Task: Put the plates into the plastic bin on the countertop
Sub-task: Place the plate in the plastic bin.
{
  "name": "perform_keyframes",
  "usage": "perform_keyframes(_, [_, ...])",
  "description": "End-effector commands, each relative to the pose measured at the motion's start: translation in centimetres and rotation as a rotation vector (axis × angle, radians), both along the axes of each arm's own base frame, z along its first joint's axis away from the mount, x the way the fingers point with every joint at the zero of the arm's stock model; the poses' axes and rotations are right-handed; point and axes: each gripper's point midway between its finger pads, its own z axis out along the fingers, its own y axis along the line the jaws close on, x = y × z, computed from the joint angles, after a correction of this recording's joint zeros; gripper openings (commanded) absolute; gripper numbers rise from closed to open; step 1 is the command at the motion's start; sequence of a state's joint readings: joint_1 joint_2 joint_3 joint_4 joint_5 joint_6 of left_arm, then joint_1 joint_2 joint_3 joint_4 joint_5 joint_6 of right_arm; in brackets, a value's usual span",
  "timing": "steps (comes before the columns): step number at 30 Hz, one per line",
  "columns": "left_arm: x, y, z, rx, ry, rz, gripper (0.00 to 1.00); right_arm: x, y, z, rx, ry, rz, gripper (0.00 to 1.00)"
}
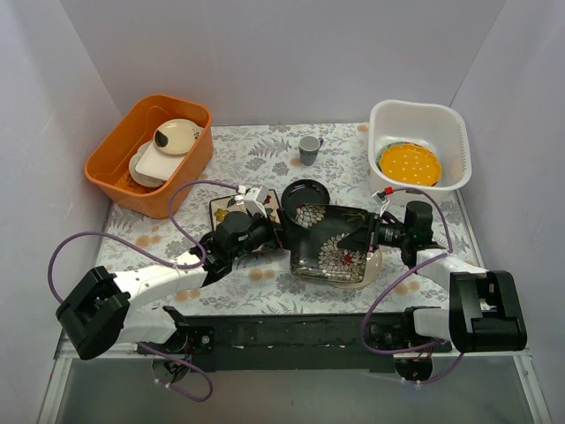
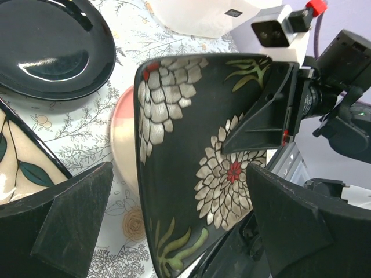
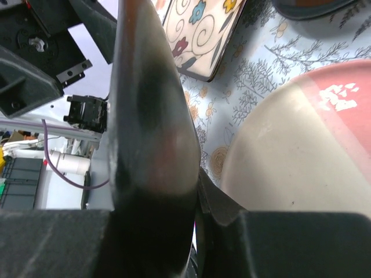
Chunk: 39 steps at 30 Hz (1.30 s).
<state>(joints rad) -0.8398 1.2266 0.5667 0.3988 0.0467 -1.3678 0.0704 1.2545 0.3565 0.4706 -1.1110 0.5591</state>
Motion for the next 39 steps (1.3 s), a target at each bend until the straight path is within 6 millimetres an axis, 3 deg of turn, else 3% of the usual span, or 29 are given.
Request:
perform_keyframes(1, [0.4, -0.1, 0.4, 0.014, -0.027, 0.009, 0.98, 2.8, 0.3, 4.1, 0.01, -0.14, -0.017, 0.01])
perform_keyframes(7, [0.7, -0.3, -0.6, 0.03, -0.024, 0.007, 0.98, 4.7, -0.1, 4.5, -0.026, -0.159, -0.103, 0.01])
perform_keyframes(14, [0.6, -0.9, -1.3, 0.06, -0.027, -0.028, 0.98, 7.5, -0.9, 6.2, -0.074, -0.204, -0.208, 0.01])
perform_keyframes(24, [0.4, 0.6, -1.1, 0.085, -0.034, 0.012, 0.98, 11.8, -1.2, 10.6, -0.079, -0.292, -0.284, 0.01])
perform_keyframes(31, [0.3, 2.3, -1.9, 0.099, -0.012, 0.079, 0.98, 14.5, -2.0, 12.7, -0.115, -0.344, -0.36, 0.01])
perform_keyframes(39, [-0.3, 2.9, -2.4, 0.114, 0.02, 0.082, 0.98, 16.9, -3.7, 14.0, -0.186, -0.371, -0.473, 0.01])
